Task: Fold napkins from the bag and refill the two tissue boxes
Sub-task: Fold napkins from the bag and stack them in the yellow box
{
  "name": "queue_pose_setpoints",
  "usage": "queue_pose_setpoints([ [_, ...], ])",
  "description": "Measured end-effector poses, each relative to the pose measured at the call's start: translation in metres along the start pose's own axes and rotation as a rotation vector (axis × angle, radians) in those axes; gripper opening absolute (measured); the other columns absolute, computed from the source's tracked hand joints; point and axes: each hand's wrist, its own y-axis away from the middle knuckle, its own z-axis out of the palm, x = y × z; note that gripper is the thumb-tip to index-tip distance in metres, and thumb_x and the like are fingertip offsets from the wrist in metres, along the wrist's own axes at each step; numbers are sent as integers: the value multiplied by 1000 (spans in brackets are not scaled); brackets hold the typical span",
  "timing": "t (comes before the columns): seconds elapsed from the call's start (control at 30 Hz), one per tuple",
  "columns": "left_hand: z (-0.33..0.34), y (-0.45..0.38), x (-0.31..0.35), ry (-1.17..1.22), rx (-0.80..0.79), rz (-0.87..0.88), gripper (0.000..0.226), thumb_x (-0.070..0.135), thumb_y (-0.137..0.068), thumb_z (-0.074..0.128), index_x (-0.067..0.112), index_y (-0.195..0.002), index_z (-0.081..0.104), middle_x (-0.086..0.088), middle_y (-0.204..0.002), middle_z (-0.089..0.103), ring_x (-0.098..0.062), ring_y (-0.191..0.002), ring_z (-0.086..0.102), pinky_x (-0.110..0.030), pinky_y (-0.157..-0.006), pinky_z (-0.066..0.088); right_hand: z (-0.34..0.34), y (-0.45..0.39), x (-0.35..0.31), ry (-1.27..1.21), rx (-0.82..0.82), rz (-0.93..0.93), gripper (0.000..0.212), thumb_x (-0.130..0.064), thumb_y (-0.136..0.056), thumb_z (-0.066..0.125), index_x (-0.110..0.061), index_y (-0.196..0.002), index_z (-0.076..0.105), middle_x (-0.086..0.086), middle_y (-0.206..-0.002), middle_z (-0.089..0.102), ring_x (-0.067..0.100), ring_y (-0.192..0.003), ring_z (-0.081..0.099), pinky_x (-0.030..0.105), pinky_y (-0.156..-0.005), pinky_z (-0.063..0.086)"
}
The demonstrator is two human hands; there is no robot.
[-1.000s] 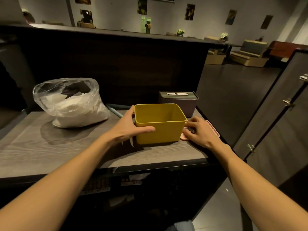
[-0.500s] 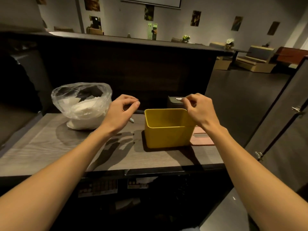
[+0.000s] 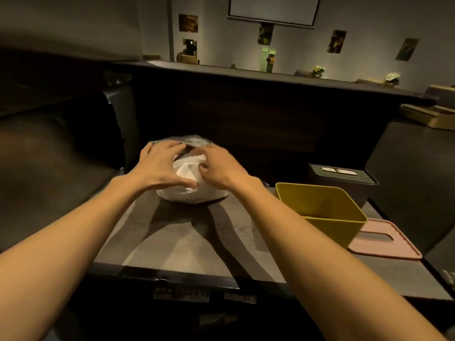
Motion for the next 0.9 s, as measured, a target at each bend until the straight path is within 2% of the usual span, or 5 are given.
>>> queue_pose_setpoints([
  [0.27,24,1,-24,686,505,-245,71,43,-76,88,10,-129,56,-8,-133,41,-20,-122,45,-40,-109,45,3,-4,10,179,-145,72,70,-28,-91,62,-22,-157,41,6,-155,50,30,-137,50,44,-109,42],
  [0.4,23,-17,-17,937,219,-568,76,32,-95,72,14,-158,34,-11,-156,44,-27,-138,48,-38,-111,42,-2,-9,1,62,-46,29,59,-27,-95,59,-21,-153,48,5,-154,52,26,-140,49,42,-116,39],
  [0.67,11,-11,-9,1517,250,-718,30,-9,-100,35,13,-98,56,-17,-96,71,-29,-78,73,-40,-66,64,4,-36,-8,-3,-117,68,56,-10,-96,55,-24,-151,51,8,-148,58,29,-132,57,46,-109,50],
  [0.8,21,-8,-18,1405,283,-661,33,2,-106,41,18,-134,46,-7,-102,65,-31,-92,72,-45,-74,64,3,-45,-14,38,-220,65,65,-12,-88,58,-31,-150,50,5,-150,55,29,-135,53,45,-104,50],
  [0.9,30,1,-22,736,363,-530,52,0,-98,52,17,-146,46,-3,-129,48,-34,-124,52,-50,-102,49,-5,-44,-13,111,-320,17,61,-20,-89,65,-33,-147,53,2,-147,54,25,-129,53,35,-93,46],
])
